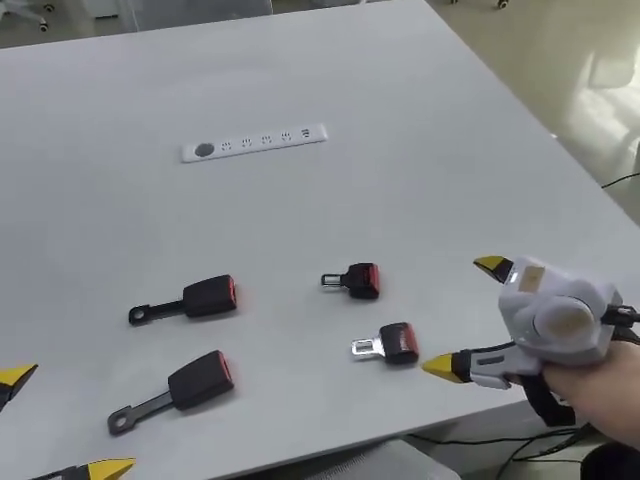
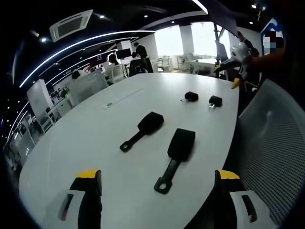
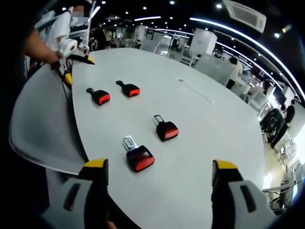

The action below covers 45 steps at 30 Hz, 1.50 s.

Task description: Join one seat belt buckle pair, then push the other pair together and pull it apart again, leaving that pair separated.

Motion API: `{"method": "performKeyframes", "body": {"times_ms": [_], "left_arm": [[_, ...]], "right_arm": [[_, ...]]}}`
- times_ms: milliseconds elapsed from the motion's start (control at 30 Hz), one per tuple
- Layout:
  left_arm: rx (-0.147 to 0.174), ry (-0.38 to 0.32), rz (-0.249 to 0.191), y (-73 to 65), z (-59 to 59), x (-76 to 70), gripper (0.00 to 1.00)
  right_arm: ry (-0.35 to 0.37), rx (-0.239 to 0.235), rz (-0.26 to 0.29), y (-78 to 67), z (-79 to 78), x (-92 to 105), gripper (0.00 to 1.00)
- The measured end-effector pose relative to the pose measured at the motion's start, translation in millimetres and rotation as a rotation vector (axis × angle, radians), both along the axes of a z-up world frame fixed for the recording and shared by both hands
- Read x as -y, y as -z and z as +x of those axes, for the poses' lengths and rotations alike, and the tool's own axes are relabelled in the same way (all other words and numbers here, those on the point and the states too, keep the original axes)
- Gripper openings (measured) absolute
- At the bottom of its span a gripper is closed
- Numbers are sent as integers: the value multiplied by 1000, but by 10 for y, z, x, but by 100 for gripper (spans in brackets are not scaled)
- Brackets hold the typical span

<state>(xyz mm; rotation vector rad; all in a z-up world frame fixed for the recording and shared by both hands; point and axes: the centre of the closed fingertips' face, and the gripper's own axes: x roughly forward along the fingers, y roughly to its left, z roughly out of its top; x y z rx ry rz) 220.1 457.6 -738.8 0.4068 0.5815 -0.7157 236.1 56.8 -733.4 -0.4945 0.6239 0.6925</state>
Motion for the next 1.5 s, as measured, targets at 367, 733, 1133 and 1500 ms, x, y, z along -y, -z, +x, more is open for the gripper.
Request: {"method": "performKeyframes", "body": {"times_ms": [367,733,1133,1500], "left_arm": [[31,4,1,-64,19,13,100],[29,3,-1,-58,26,7,100],[20,14,10,-26,19,12,100],[22,9,30,-24,31,-21,100]], "right_arm": [[12,-21,19,19,0,2,88],[-1,-26,10,17,-3,24,88],[8,-41,0,22,-9,122,90],[40,-35,18,55,-26,109,99]]}}
